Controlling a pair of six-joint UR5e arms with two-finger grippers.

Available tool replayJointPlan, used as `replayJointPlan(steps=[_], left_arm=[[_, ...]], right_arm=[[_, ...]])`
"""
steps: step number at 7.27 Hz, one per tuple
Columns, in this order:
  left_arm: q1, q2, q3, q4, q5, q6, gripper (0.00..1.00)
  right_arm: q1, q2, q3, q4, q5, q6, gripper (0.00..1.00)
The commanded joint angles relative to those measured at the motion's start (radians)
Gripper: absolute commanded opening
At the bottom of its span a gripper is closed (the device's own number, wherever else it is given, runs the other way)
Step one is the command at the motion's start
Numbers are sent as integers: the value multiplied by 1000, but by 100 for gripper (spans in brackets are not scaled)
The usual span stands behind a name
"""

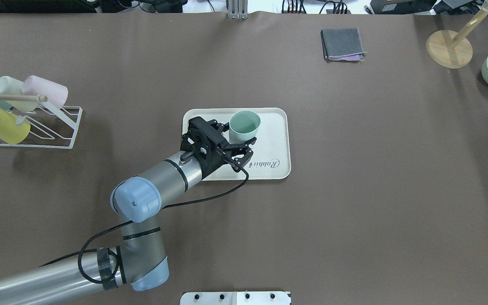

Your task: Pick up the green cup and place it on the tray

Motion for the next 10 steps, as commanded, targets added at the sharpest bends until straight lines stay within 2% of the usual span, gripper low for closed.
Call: replayJointPlan(steps=[1,4,5,6,7,10], left_arm=[[-12,-73,99,-48,-27,-4,0],[-12,-55,188,-159,-24,8,0],[-18,-49,208,-166,-23,11,0],[-45,-46,214,-169,-23,133,0],[-47,-44,217,-182,-23,168,0],[-44,-29,232,-185,-21,172,0]], right_arm=[[0,0,2,-1,-1,6,100],[0,0,2,1,-1,6,100],[0,1,2,-1,-3,6,100],[0,1,2,-1,-3,6,100],[0,3,2,-1,-3,6,100],[0,3,2,-1,-3,6,100]])
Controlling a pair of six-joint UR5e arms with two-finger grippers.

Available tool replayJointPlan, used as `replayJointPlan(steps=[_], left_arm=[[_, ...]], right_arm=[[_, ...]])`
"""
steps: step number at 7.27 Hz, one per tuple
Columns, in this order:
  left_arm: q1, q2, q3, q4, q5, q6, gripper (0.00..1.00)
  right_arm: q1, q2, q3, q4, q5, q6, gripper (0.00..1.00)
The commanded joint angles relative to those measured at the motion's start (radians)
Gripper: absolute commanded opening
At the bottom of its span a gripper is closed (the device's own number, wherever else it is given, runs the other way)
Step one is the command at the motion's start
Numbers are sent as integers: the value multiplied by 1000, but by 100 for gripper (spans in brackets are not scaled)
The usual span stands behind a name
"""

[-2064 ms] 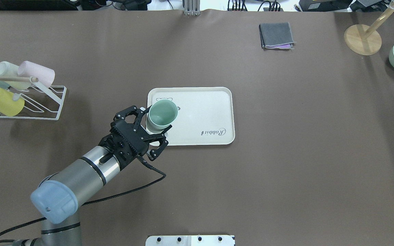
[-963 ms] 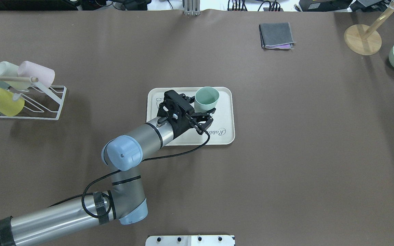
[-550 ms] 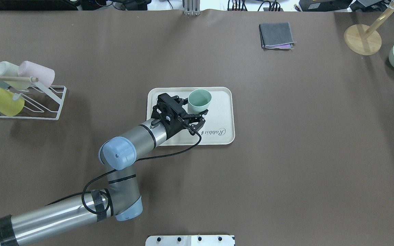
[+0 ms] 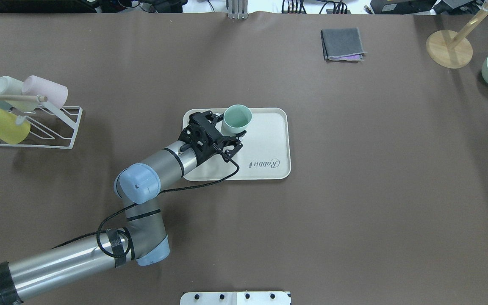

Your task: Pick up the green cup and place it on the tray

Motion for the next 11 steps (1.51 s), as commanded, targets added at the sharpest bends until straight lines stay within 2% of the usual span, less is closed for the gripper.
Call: replayJointPlan(steps=[1,5,6,7,9,11], left_arm=[[2,5,7,-5,1,0,0],[24,21,7,-48,-3,-29,0],[27,36,9,-63,-3,-29,92],[27,47,9,-141,-13,-30,99],[25,77,-17,-167,-13,-31,99],[27,134,-118,-168,-16,-32,99]], right_arm=[[0,0,0,0,-2,-2,100],[0,0,2,0,-2,-2,100],[0,0,2,0,0,-2,100],[0,0,2,0,0,-3,100],[0,0,3,0,-2,-5,100],[0,0,5,0,-2,-5,100]])
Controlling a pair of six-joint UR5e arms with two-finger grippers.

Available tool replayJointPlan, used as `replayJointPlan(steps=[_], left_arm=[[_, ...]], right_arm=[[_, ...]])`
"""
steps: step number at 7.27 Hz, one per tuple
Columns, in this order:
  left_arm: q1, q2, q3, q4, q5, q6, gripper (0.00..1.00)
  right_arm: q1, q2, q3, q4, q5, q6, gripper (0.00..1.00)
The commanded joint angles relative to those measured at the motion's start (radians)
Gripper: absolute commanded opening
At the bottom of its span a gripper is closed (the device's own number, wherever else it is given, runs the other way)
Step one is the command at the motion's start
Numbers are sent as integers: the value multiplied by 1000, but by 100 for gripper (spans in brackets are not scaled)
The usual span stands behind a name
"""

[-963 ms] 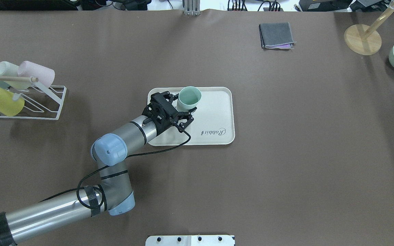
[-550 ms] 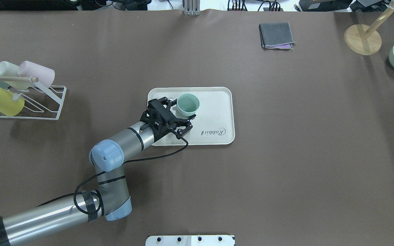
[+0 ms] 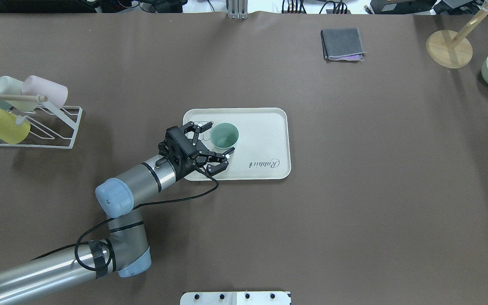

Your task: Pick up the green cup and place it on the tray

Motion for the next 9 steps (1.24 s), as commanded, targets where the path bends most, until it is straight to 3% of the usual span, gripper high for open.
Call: replayJointPlan(steps=[1,3,5,7,9], left_arm=[[-5,60,-133,-1,-12,-4,99],[-28,132,-331,66,-72,-35,99],[-72,152,-486,257,-74,-50,99],[-140,184,-520,479,-83,-100,99],[-244,132,-740,1046,-292,-179,99]], right_arm=[[0,0,2,0,0,0,100],[0,0,2,0,0,0,100],[0,0,2,0,0,0,100],[0,0,2,0,0,0,100],[0,1,-1,0,0,0,100]])
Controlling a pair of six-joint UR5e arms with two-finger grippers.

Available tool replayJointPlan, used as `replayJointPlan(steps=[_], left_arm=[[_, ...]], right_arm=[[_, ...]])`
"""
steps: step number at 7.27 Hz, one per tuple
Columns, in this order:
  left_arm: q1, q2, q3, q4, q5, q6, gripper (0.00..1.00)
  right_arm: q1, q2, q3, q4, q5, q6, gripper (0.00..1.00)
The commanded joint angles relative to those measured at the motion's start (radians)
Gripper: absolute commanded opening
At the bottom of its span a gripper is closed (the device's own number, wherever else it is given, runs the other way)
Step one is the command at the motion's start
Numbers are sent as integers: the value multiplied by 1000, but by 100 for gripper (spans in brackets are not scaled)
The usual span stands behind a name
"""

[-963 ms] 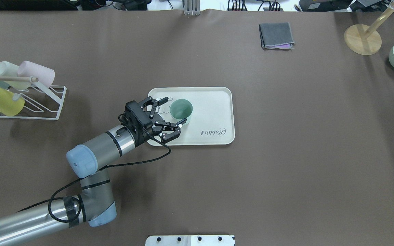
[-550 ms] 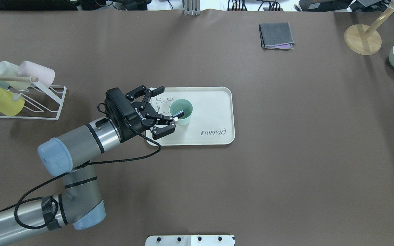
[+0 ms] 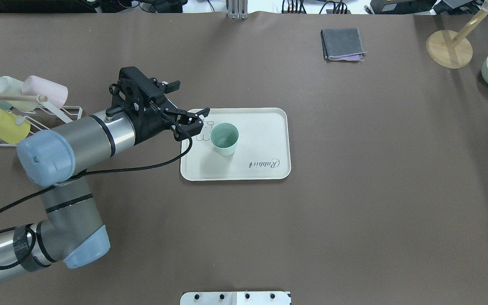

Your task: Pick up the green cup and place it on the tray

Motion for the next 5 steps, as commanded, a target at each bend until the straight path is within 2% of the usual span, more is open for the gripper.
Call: replayJointPlan(steps=[1,2,4,5], left_arm=[[-112,-42,-142,463,-247,-69,99],[-153,-31,-138,509,-343,-68,99],[-299,-30,-133,754,-531,-57,99],[-354,-40,-139,837,-620,-55,99]], right_arm=[[0,1,-1,0,0,2,100],[0,1,-1,0,0,2,100],[0,1,2,0,0,3,100],[0,1,2,0,-2,3,100]])
